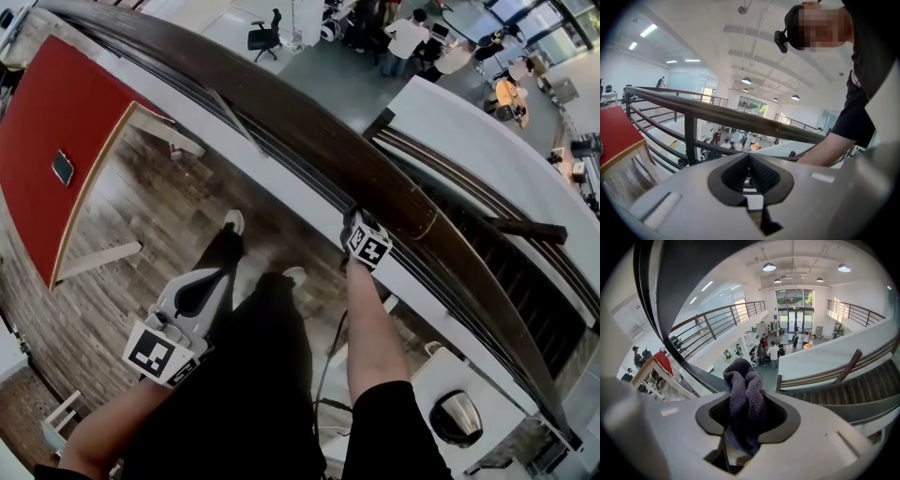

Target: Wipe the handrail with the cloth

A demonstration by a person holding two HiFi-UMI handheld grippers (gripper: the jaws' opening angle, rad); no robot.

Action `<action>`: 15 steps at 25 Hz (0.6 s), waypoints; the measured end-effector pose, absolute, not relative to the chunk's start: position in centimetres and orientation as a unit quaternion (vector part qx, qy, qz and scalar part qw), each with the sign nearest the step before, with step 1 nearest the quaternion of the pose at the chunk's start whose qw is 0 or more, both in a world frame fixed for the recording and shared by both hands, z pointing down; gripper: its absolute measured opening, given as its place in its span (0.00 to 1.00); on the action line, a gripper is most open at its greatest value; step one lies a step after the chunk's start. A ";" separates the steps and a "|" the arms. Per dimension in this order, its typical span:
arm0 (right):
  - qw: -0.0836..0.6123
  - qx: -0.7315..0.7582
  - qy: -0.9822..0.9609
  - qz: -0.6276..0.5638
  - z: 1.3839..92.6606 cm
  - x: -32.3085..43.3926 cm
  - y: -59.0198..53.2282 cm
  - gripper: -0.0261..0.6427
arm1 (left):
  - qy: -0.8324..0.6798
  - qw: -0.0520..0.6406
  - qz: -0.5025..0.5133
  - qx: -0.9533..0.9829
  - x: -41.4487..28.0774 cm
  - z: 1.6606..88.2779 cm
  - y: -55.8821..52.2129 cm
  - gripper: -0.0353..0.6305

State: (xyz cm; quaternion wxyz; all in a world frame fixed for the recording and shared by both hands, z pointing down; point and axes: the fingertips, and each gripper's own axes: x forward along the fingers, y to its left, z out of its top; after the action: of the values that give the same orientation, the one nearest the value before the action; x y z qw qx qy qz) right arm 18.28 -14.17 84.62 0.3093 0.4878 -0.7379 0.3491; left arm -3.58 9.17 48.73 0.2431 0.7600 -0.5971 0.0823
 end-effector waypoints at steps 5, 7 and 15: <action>0.305 0.490 -0.737 0.351 84.5 19.3 -14.2 0.25 | -0.592 0.248 0.084 0.762 -2.7 49.1 9.4 0.05; 0.305 0.494 -0.735 0.351 84.5 20.1 -14.1 0.25 | -0.591 0.250 0.086 0.762 -2.4 49.2 9.3 0.05; 0.301 0.511 -0.724 0.353 84.7 23.1 -13.6 0.26 | -0.579 0.255 0.084 0.770 -1.1 49.4 9.1 0.05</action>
State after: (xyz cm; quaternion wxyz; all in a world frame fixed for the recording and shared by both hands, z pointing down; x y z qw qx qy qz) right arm 23.13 -13.63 84.67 0.3015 0.5108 -0.7238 0.3527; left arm -1.11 9.10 49.41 0.2554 0.7698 -0.5788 0.0843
